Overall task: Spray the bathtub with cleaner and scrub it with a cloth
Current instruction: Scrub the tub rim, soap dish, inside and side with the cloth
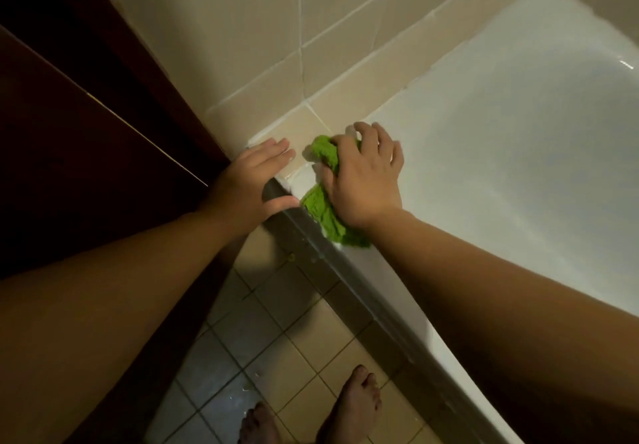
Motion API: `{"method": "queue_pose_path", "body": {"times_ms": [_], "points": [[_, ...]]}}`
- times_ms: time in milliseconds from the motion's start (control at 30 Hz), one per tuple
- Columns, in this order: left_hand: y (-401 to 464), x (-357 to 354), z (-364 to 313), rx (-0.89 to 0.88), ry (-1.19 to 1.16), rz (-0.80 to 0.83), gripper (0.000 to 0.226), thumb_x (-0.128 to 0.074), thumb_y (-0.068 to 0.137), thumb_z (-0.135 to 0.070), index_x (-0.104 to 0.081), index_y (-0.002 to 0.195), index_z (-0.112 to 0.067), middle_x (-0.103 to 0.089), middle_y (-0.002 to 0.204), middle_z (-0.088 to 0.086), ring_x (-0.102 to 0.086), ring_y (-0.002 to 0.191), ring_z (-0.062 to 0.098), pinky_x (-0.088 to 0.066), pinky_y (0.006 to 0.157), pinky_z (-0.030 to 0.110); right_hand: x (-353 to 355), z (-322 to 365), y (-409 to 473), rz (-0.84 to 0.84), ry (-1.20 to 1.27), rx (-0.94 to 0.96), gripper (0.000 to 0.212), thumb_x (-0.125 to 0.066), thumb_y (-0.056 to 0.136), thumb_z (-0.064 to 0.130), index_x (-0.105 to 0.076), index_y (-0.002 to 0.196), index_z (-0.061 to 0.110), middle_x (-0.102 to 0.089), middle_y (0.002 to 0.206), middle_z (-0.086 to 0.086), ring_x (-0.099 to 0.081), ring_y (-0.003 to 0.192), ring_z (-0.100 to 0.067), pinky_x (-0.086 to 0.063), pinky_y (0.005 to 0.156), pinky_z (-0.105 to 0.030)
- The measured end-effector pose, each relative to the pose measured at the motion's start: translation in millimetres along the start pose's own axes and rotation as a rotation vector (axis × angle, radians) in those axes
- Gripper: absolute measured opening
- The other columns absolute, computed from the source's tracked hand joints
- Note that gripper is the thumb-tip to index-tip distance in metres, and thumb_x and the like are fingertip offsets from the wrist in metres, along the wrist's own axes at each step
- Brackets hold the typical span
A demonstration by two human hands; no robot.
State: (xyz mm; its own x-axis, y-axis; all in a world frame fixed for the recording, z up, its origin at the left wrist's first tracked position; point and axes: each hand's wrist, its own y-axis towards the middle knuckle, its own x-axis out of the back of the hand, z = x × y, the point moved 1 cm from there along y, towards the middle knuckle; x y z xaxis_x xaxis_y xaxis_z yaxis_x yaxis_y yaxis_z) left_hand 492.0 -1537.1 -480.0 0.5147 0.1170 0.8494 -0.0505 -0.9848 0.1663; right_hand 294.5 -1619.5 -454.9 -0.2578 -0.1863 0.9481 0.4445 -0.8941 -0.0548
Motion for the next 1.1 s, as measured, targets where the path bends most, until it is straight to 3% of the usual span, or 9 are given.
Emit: {"method": "queue_pose_path", "body": {"times_ms": [100, 167, 300, 500, 600, 700, 833, 933, 1100], "points": [[0, 3, -6, 0.033, 0.0, 0.027, 0.082, -0.093, 0.071, -0.032, -0.059, 0.141, -0.004, -0.052, 0.151, 0.012, -0.045, 0.142, 0.031, -0.027, 0.121, 0.032, 7, -6, -35, -0.002, 0.074, 0.106, 0.074, -0.046, 0.098, 0.064, -0.02, 0.161, 0.035, -0.013, 0.168, -0.011, -0.007, 0.155, -0.036, -0.01, 0.125, -0.053], [1, 4, -8, 0.054, -0.005, 0.04, 0.083, -0.092, 0.071, -0.032, -0.059, 0.142, -0.005, -0.051, 0.152, 0.011, -0.044, 0.143, 0.03, -0.028, 0.121, 0.034, 6, -14, -53, 0.014, 0.027, 0.169, 0.073, -0.046, 0.097, 0.067, -0.019, 0.16, 0.044, -0.006, 0.17, -0.011, -0.001, 0.156, -0.039, -0.009, 0.125, -0.052], [1, 4, -10, 0.085, 0.01, 0.081, 0.084, -0.088, 0.075, -0.037, -0.055, 0.146, -0.008, -0.049, 0.155, 0.008, -0.041, 0.146, 0.028, -0.028, 0.121, 0.038, -1, -11, -15, -0.013, -0.003, 0.162, 0.066, -0.047, 0.096, 0.064, -0.031, 0.156, 0.043, -0.027, 0.161, -0.012, -0.02, 0.146, -0.043, -0.027, 0.119, -0.058], [3, 4, -7, 0.1, 0.034, 0.118, 0.086, -0.078, 0.08, -0.05, -0.05, 0.149, -0.008, -0.043, 0.159, 0.007, -0.035, 0.149, 0.026, -0.032, 0.12, 0.054, -6, 5, -13, -0.136, 0.06, 0.005, 0.053, -0.051, 0.098, 0.05, -0.044, 0.149, 0.039, -0.035, 0.156, -0.011, -0.026, 0.143, -0.04, -0.028, 0.117, -0.052], [2, 2, -10, 0.143, 0.007, 0.134, 0.094, -0.063, 0.079, -0.064, -0.043, 0.154, -0.011, -0.033, 0.164, 0.0, -0.02, 0.153, 0.012, -0.027, 0.124, 0.053, -14, 7, -40, -0.158, 0.07, 0.13, 0.048, -0.059, 0.095, 0.044, -0.057, 0.142, 0.033, -0.046, 0.147, -0.015, -0.036, 0.137, -0.042, -0.033, 0.112, -0.051], [3, 0, -16, 0.196, 0.007, 0.146, 0.1, -0.073, 0.077, -0.062, -0.038, 0.157, -0.012, -0.027, 0.166, -0.003, -0.011, 0.152, 0.004, -0.021, 0.126, 0.048, -6, -12, 2, -0.123, 0.064, 0.255, 0.049, -0.057, 0.096, 0.046, -0.055, 0.143, 0.035, -0.047, 0.145, -0.015, -0.037, 0.134, -0.041, -0.035, 0.111, -0.051], [14, 8, -28, 0.225, 0.043, 0.243, 0.106, -0.077, 0.08, -0.06, -0.026, 0.161, -0.016, -0.016, 0.169, -0.008, -0.005, 0.157, 0.009, -0.01, 0.129, 0.043, 4, -37, 48, -0.17, 0.067, 0.091, 0.047, -0.047, 0.1, 0.049, -0.044, 0.147, 0.043, -0.036, 0.153, -0.008, -0.028, 0.138, -0.035, -0.028, 0.116, -0.049], [26, 9, -28, 0.224, 0.103, 0.328, 0.112, -0.07, 0.079, -0.069, -0.017, 0.163, -0.017, -0.007, 0.171, -0.005, 0.001, 0.157, 0.009, 0.002, 0.128, 0.041, -3, -25, 23, -0.246, 0.105, -0.044, 0.045, -0.052, 0.098, 0.046, -0.049, 0.143, 0.04, -0.042, 0.146, -0.008, -0.033, 0.132, -0.035, -0.031, 0.11, -0.048], [43, 3, -32, 0.198, 0.155, 0.351, 0.113, -0.064, 0.08, -0.074, -0.014, 0.164, -0.016, -0.003, 0.171, -0.003, 0.001, 0.158, 0.012, 0.005, 0.124, 0.037, 3, -48, 32, -0.158, 0.043, 0.235, 0.047, -0.056, 0.095, 0.049, -0.055, 0.141, 0.04, -0.047, 0.141, -0.01, -0.04, 0.126, -0.038, -0.035, 0.104, -0.048]]}}
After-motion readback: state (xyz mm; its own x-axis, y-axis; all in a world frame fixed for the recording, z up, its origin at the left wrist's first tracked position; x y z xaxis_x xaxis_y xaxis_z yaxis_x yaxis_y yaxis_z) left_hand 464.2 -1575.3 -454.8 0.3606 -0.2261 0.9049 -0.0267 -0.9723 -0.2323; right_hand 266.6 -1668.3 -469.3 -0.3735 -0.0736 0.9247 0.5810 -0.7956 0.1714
